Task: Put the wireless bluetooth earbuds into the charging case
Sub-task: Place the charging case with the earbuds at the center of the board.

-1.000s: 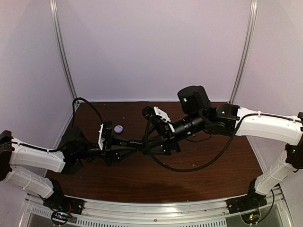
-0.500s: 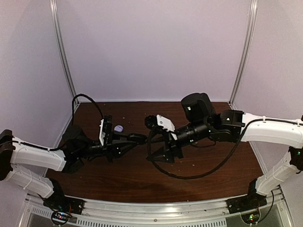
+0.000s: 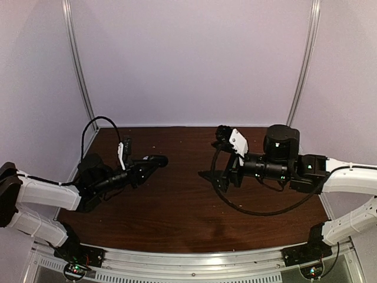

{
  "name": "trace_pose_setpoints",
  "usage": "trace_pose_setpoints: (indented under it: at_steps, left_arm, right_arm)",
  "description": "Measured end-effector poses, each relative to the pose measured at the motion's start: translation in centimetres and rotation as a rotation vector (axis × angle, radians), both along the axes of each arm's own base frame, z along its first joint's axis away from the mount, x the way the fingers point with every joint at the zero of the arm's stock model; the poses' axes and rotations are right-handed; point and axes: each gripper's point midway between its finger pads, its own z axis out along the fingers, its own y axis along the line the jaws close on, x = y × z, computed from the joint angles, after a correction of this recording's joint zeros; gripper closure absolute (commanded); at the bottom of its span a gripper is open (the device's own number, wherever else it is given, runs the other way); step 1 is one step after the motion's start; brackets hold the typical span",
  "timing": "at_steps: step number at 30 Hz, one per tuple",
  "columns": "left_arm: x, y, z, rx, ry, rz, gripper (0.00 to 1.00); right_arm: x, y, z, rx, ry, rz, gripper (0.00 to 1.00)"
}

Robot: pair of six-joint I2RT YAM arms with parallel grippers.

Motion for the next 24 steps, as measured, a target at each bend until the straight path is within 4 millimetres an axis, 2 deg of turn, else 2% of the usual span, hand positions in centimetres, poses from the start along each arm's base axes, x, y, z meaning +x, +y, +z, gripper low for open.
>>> trace_pose_setpoints:
  at_steps: [4,8,14,18,24]
  left_arm:
    - [2.6,2.5,-3.2,0.024,0.141,0.124,1.0]
    - [4.8,4.4,-5.7,0.046,0.243,0.231,1.0]
    - [6.6,6.4,-10.6,0.089,0.423,0.342,1.0]
    - [7.4,7.2,-13.0,0.09,0.512,0.376,1.0]
    - [8.5,6.6,-15.4,0.078,0.599,0.379,1.0]
  right_arm:
    - [1.4,-1.6,0.8,0.049,-0.017,-0.096,0.0]
    - [2.4,-2.2,1.6,0.08,-0.025,-0.151,0.0]
    - [3.0,-2.6,1.7,0.094,-0.018,-0.186,0.0]
    - [3.1,-2.7,1.6,0.094,-0.016,-0.191,0.0]
    - [3.3,-2.8,1.5,0.092,-0.012,-0.198,0.0]
